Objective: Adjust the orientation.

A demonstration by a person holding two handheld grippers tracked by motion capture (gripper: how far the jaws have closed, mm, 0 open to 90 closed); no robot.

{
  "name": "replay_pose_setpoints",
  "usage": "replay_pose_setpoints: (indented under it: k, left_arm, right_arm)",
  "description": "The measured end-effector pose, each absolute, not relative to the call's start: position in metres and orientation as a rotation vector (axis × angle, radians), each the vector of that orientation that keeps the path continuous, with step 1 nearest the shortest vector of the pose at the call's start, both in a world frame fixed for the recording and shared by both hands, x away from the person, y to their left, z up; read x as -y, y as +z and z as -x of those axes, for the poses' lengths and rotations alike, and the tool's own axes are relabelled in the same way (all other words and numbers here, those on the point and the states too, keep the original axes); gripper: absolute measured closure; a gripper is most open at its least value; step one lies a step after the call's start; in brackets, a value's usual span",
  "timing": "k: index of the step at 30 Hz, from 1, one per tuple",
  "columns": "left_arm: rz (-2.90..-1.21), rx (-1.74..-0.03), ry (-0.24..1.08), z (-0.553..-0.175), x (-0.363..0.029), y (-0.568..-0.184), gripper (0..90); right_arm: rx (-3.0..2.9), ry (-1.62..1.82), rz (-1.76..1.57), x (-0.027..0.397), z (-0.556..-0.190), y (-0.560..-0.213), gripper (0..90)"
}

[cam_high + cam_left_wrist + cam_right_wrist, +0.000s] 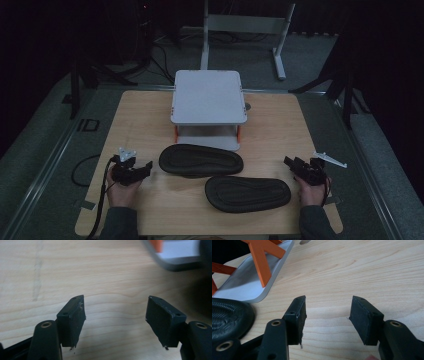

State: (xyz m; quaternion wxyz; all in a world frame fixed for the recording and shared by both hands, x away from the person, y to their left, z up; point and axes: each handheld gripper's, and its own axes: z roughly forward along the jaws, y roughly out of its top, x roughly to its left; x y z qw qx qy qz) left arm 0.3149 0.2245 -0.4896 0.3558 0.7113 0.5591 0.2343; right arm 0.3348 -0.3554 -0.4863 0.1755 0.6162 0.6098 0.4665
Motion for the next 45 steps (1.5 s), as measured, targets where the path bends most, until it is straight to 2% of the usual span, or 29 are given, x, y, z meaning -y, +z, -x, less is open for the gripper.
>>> replay_pose_setpoints:
  k: [4, 5, 8, 14, 21, 29, 33, 38, 45]
  left_arm:
    - [-1.855, -1.368, 0.624, -0.307, -0.222, -0.486, 26.8]
    - [-1.872, -1.295, 0.639, -0.302, -0.219, -0.484, 25.2]
    - [-1.898, -1.247, 0.662, -0.302, -0.215, -0.485, 19.6]
    - [-1.942, -1.156, 0.715, -0.305, -0.208, -0.484, 15.1]
    - [-2.019, -1.054, 0.716, -0.308, -0.195, -0.483, 15.0]
    - [-2.12, -0.882, 0.785, -0.295, -0.164, -0.48, 15.0]
    - [-2.105, -0.858, 0.768, -0.291, -0.158, -0.477, 14.4]
    - [-2.065, -0.832, 0.826, -0.287, -0.156, -0.47, 14.4]
    - [-2.057, -0.795, 0.822, -0.298, -0.152, -0.464, 14.3]
  right_arm:
    - [-1.726, 1.33, -1.742, 0.357, -0.334, -0.486, 46.3]
    - [-1.729, 1.333, -1.741, 0.356, -0.334, -0.486, 46.3]
    - [-1.731, 1.334, -1.738, 0.356, -0.334, -0.485, 46.2]
    - [-1.738, 1.327, -1.741, 0.355, -0.335, -0.487, 46.0]
    - [-1.743, 1.326, -1.742, 0.354, -0.335, -0.487, 45.9]
    - [-1.75, 1.322, -1.747, 0.354, -0.336, -0.488, 45.7]
    - [-1.753, 1.323, -1.747, 0.354, -0.336, -0.488, 45.7]
    - [-1.759, 1.321, -1.746, 0.353, -0.336, -0.489, 45.6]
    - [-1.773, 1.314, -1.746, 0.351, -0.337, -0.489, 45.5]
